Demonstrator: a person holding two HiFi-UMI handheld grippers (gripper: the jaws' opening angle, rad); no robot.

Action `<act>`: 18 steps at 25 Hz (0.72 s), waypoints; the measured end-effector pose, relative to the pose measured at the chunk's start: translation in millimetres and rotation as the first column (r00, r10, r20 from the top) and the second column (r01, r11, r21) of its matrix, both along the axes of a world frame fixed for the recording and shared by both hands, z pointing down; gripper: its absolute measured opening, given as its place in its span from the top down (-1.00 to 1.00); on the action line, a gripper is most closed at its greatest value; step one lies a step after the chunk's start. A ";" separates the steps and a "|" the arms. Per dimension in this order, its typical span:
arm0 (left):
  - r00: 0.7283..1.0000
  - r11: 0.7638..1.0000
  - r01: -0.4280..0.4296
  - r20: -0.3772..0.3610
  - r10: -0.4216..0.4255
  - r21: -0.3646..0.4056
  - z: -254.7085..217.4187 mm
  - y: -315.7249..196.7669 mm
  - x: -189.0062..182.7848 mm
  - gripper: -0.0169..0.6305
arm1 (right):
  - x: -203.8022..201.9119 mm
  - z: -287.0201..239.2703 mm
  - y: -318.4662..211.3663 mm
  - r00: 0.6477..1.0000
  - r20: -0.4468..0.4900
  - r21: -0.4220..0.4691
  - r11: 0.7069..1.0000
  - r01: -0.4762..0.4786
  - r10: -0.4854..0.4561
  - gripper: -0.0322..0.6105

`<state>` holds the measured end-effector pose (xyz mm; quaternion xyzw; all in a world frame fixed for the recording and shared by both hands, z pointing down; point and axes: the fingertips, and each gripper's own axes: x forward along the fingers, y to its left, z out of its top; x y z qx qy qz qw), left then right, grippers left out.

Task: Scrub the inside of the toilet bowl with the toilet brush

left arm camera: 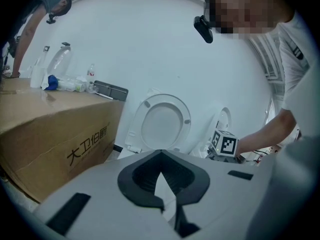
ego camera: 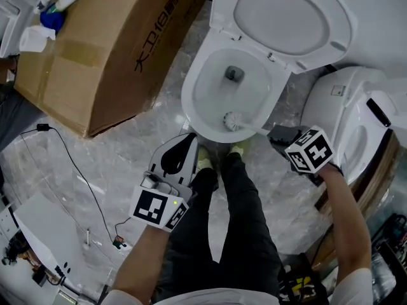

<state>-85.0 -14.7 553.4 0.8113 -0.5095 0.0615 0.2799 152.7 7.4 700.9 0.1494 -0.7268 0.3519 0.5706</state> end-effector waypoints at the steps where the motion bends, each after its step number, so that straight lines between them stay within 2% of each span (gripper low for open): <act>1: 1.000 1.000 -0.006 0.001 0.006 0.000 0.3 -0.4 2.1 0.93 | 0.4 -1.9 -2.9 0.999 -0.020 0.006 1.000 0.026 -0.026 0.41; 8: 0.999 0.999 -0.050 0.011 0.050 -0.010 12.7 -7.2 17.7 0.93 | -5.9 -15.4 -28.2 0.965 -0.179 0.061 0.977 0.204 -0.190 0.41; 14: 0.997 0.997 -0.079 -0.009 0.079 -0.004 18.2 -15.0 35.5 0.93 | -5.6 -21.6 -38.1 0.929 -0.282 0.116 0.952 0.283 -0.242 0.41; 18: 0.996 0.996 -0.086 -0.002 0.086 -0.004 18.4 -15.7 36.2 0.93 | -4.3 -21.9 -51.3 0.906 -0.354 0.175 0.935 0.310 -0.234 0.41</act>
